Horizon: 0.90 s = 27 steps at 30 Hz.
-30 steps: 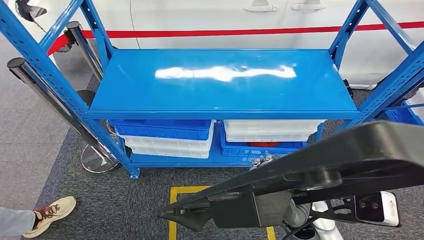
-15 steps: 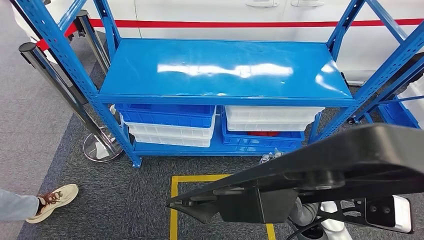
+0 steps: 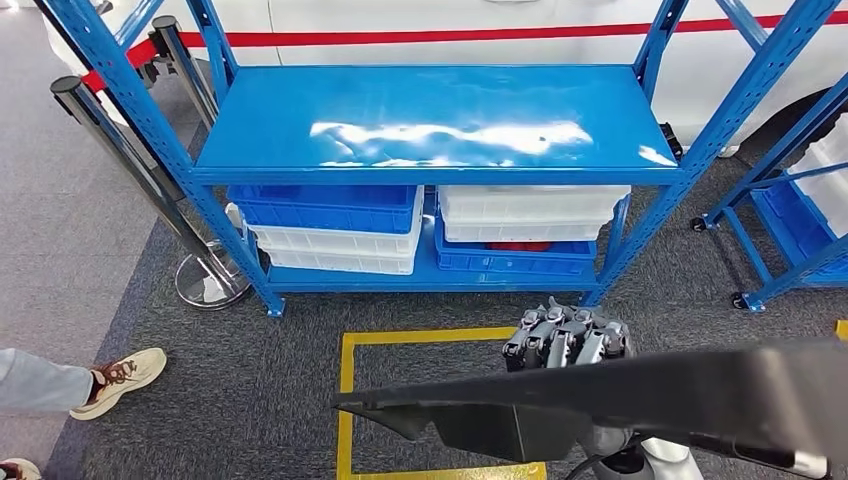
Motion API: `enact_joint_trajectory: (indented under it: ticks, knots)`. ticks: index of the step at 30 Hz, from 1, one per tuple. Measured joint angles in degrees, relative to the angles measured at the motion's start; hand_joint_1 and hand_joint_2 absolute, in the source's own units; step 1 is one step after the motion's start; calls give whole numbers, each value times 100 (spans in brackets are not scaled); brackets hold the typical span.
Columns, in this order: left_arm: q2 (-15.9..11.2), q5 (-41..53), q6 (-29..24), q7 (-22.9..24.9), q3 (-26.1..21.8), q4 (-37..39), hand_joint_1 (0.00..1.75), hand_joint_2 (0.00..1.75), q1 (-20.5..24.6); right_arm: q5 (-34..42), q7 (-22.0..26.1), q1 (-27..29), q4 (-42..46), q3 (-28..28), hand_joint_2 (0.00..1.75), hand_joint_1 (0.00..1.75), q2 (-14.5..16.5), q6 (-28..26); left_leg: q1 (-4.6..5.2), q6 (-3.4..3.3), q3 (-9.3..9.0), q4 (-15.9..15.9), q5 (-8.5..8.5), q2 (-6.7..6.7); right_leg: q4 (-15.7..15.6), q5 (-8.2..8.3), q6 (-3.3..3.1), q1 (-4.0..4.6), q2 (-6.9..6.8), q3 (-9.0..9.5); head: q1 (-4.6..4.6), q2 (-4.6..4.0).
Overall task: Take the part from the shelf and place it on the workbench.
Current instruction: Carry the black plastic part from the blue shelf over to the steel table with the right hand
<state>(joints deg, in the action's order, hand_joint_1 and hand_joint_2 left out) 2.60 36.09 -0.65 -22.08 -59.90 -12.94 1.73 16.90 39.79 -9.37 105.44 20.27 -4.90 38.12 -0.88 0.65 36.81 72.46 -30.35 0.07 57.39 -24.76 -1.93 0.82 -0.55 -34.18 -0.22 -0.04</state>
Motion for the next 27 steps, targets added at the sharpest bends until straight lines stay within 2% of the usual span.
enact_joint_trajectory:
  ticks: [1, 2, 3, 4, 6, 7, 8, 9, 11, 12, 13, 14, 15, 17, 18, 19, 22, 23, 25, 27]
  knots:
    - [-4, 1, 3, -8, -6, -8, 0, 175, -4, 7, -1, 12, -5, -41, 175, 175, 1, 39, 18, -40, -288, -373, 86, 0, 44, 32, 10, 8, -1, -78, 0, 0]
    - [-8, 3, 5, -18, -11, -18, 0, 175, -6, 16, -1, 24, -7, -89, 175, 175, 1, 81, 37, -71, -594, -809, 90, -1, 93, 61, 26, 17, -2, -142, 1, 0]
    - [-10, 7, 6, -27, -17, -28, 0, 175, -6, 30, -1, 40, -9, -138, 175, 175, 2, 120, 56, -93, -820, -1160, 34, -1, 130, 92, 50, 21, -6, -185, 3, 0]
    - [-11, 13, 3, -40, -25, -36, 0, 175, -6, 47, -1, 53, -14, -185, 175, 175, 2, 156, 71, -111, -950, -1390, -40, -3, 152, 124, 80, 19, -11, -213, 5, 0]
    - [-6, 42, -12, -56, -40, -39, 0, 175, -17, 74, -1, 76, -28, -275, 175, 175, 3, 223, 78, -152, -960, -1512, -35, -1, 159, 186, 148, 7, -18, -240, 7, 0]
    - [-1, 57, -21, -58, -49, -39, 0, 175, -25, 76, -1, 85, -35, -319, 175, 175, 5, 250, 69, -186, -931, -1528, 8, 8, 185, 160, 188, -4, -5, -262, 8, 0]
    - [4, 74, -29, -53, -57, -40, 0, 175, -32, 65, -1, 93, -39, -359, 175, 175, 9, 270, 57, -224, -894, -1544, 56, 19, 274, 48, 233, -16, 12, -303, 15, 0]
    - [10, 86, -38, -46, -68, -40, 0, 175, -36, 31, -1, 103, -40, -394, 175, 175, 16, 279, 42, -253, -848, -1555, 110, 31, 470, -157, 283, -36, 29, -377, 22, 0]
    - [12, 103, -58, -32, -92, -40, 0, 175, -39, -83, -1, 145, -35, -437, 175, 175, 47, 254, 39, -277, -737, -1551, 203, 43, 1126, -671, 378, -98, 46, -585, 34, 0]
    - [14, 109, -69, -25, -103, -39, 0, 175, -43, -152, -1, 180, -24, -447, 175, 175, 69, 220, 38, -271, -682, -1547, 249, 44, 1454, -818, 415, -129, 45, -669, 35, 0]
    - [17, 111, -77, -19, -110, -39, 0, 175, -49, -208, -1, 219, -10, -451, 175, 175, 93, 184, 37, -263, -630, -1541, 290, 44, 1644, -839, 442, -154, 44, -687, 34, 0]
    - [21, 113, -83, -13, -117, -39, 0, 175, -54, -250, -1, 252, 10, -452, 175, 175, 116, 151, 34, -249, -587, -1537, 323, 44, 1625, -751, 456, -173, 44, -602, 35, 0]
    - [27, 114, -86, -7, -126, -39, 0, 175, -58, -278, -1, 275, 33, -452, 175, 175, 136, 129, 31, -232, -556, -1533, 349, 44, 1382, -602, 460, -187, 43, -398, 35, 0]
    - [40, 116, -90, 0, -139, -39, 0, 175, -60, -303, -1, 291, 82, -452, 175, 175, 169, 111, 32, -190, -526, -1530, 385, 43, 532, -381, 426, -185, 45, 174, 34, 0]
    - [45, 122, -95, 2, -142, -39, 0, 175, -59, -316, -1, 299, 110, -452, 175, 175, 185, 102, 34, -161, -520, -1532, 404, 42, 199, -339, 390, -169, 47, 379, 33, 0]
    - [49, 140, -108, 6, -144, -39, 0, 175, -58, -344, 0, 317, 147, -452, 175, 175, 201, 92, 34, -131, -513, -1534, 422, 42, 10, -344, 351, -146, 49, 484, 33, 0]
    - [47, 214, -187, 18, -150, -44, 0, 175, -65, -529, 1, 448, 323, -452, 175, 175, 272, 65, 19, -26, -497, -1532, 447, 41, -93, -314, 215, -122, 47, 485, 31, 0]
    - [42, 224, -221, 12, -161, -52, 0, 175, -72, -622, 1, 504, 404, -452, 175, 175, 309, 37, 16, 0, -458, -1444, 364, 39, -123, -283, 161, -131, 48, 480, 27, 0]
    - [30, 228, -293, 0, -203, -72, 0, 175, -86, -830, 1, 615, 565, -450, 175, 175, 381, -91, 12, 27, -248, -933, 0, 32, -164, -228, 76, -141, 55, 459, 18, 0]
    - [5, 231, -354, 15, -262, -91, 0, 175, -92, -1003, 1, 719, 703, -434, 175, 175, 419, -246, 10, 42, 67, -158, -394, 28, -149, -203, 38, -119, 85, 403, 15, 0]
